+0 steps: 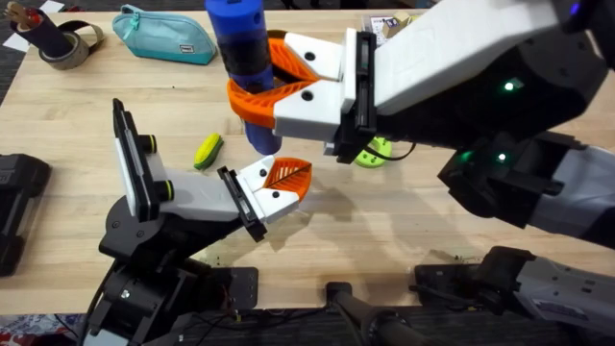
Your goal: Pick up the gripper from the table and insert it into the empty holder that is missing its gripper. Then pick up a screw, insert it into the mounting hole, and use the screwdriver to tighten it. Finally, clean up the table by picking up the vegetable and placing it into the bucket.
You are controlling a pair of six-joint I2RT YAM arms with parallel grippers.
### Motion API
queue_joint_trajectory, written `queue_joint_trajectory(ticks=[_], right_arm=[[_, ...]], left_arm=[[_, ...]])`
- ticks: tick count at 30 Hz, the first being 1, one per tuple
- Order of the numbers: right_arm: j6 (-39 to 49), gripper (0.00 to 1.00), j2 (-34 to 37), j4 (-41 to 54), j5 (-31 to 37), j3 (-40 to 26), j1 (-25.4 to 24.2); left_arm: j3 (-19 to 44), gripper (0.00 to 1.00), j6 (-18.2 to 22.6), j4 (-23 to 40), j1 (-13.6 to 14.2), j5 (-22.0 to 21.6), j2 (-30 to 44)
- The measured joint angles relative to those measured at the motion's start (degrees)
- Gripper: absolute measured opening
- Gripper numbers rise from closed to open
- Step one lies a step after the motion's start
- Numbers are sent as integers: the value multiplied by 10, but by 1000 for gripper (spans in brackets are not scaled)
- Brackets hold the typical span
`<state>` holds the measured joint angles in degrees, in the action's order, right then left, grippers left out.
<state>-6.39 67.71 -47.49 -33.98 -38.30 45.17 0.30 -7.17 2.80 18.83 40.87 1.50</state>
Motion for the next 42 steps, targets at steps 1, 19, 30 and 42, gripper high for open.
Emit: queue_joint_trajectory(ticks=[1, 19, 30, 42], right_arm=[[0, 31, 0, 4, 0, 0, 0], [-35, 30, 7, 114, -37, -75, -33], [8, 32, 6, 202, -51, -205, -26], [8, 29, 20, 163, -60, -206, 27]], left_arm=[[0, 11, 0, 2, 0, 0, 0], [0, 11, -2, 4, 0, 0, 0], [0, 11, -2, 4, 0, 0, 0], [0, 11, -2, 4, 0, 0, 0]])
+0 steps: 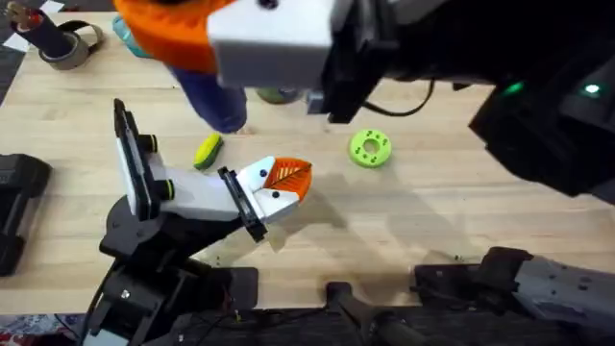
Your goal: Pick up the gripper from the table and insert it into the empty holder that is missing its gripper. Then pick up a screw, insert it into the mounting hole, and use the screwdriver to tighten it. Finally, clean up the table by picking up the vegetable and placing it into the bucket.
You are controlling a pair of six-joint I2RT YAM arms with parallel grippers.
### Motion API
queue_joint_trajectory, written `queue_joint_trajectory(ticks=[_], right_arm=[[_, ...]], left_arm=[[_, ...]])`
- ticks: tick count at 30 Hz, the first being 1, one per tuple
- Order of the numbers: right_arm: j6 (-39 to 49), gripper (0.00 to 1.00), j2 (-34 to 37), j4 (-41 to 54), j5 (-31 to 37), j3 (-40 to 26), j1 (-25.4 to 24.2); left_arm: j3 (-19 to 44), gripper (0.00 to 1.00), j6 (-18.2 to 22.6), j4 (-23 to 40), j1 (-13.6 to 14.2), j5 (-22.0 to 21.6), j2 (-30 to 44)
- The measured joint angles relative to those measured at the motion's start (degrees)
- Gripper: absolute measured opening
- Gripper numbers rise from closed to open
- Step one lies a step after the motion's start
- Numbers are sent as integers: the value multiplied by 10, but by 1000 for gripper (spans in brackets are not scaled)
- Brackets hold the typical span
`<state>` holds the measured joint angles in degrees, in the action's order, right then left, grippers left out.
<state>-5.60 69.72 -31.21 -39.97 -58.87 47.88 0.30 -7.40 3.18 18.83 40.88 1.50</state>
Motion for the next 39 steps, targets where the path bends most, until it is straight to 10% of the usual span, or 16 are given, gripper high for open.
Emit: queue_joint_trajectory(ticks=[39], right_arm=[[-1, 31, 12, 20, -8, 74, 3]], left_arm=[[0, 11, 0, 0, 0, 0, 0]])
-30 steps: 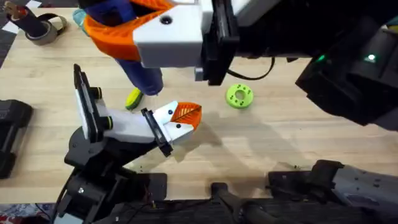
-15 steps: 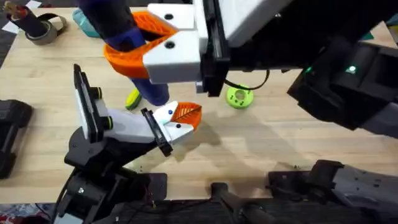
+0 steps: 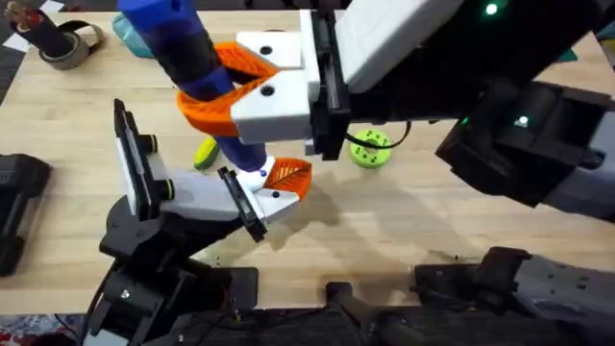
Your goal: Pick up the gripper from the table and insert it into the empty holder that is missing its gripper. Then pick up a screw, insert it into the mounting hole, and use the screwdriver to tighten it. Finally, clean up the table by picking up the vegetable and placing it into the bucket.
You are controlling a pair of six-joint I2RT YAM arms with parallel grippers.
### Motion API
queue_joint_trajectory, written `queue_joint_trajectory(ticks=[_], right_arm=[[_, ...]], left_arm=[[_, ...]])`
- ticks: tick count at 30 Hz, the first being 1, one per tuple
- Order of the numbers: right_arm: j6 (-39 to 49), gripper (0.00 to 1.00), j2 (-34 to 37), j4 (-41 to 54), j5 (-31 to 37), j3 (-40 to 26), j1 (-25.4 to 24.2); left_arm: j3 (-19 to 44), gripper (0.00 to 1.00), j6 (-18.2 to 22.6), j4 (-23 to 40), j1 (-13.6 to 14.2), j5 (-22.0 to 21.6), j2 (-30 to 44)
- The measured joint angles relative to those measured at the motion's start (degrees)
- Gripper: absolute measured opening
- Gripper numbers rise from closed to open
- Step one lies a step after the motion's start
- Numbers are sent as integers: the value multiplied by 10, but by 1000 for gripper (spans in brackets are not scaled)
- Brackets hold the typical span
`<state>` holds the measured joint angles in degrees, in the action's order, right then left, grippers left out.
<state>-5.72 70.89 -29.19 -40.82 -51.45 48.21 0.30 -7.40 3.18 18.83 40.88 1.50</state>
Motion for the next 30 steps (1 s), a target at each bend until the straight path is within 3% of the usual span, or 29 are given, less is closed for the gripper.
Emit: queue_joint_trajectory(ticks=[30], right_arm=[[0, 32, 0, -9, 19, 15, -1]], left_arm=[[0, 11, 0, 0, 0, 0, 0]])
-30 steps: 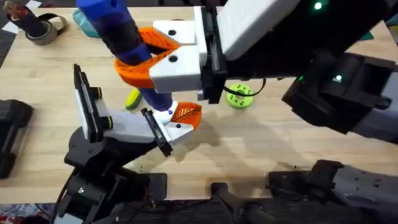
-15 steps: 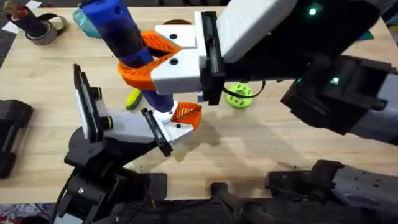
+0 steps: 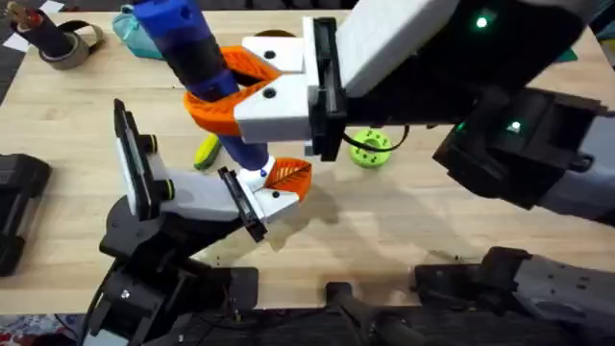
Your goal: Pick up the gripper from the table and insert it into the empty holder that is missing its gripper. Then pick up a screw, insert it into the mounting hole, and use the screwdriver to tighten it. Finally, clean up the table by picking up the vegetable and placing it into the bucket.
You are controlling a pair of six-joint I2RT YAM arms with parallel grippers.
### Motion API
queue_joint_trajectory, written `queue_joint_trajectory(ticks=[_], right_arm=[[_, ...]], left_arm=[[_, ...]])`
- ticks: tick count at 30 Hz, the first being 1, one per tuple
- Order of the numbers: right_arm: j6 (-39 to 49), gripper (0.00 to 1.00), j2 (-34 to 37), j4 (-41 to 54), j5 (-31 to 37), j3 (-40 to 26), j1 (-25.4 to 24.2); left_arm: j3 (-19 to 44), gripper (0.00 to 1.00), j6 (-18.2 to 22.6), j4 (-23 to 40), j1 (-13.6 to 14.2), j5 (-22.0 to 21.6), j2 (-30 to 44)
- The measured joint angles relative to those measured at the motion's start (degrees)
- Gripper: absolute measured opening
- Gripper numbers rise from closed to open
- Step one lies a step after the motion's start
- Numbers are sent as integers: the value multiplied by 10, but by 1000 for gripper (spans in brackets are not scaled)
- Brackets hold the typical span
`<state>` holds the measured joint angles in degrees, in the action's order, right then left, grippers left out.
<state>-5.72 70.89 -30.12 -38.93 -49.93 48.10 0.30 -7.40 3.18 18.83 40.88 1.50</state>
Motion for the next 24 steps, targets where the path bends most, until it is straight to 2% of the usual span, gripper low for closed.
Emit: queue_joint_trajectory(ticks=[24], right_arm=[[0, 29, 0, -26, 3, 26, 0]], left_arm=[[0, 11, 0, 0, 0, 0, 0]])
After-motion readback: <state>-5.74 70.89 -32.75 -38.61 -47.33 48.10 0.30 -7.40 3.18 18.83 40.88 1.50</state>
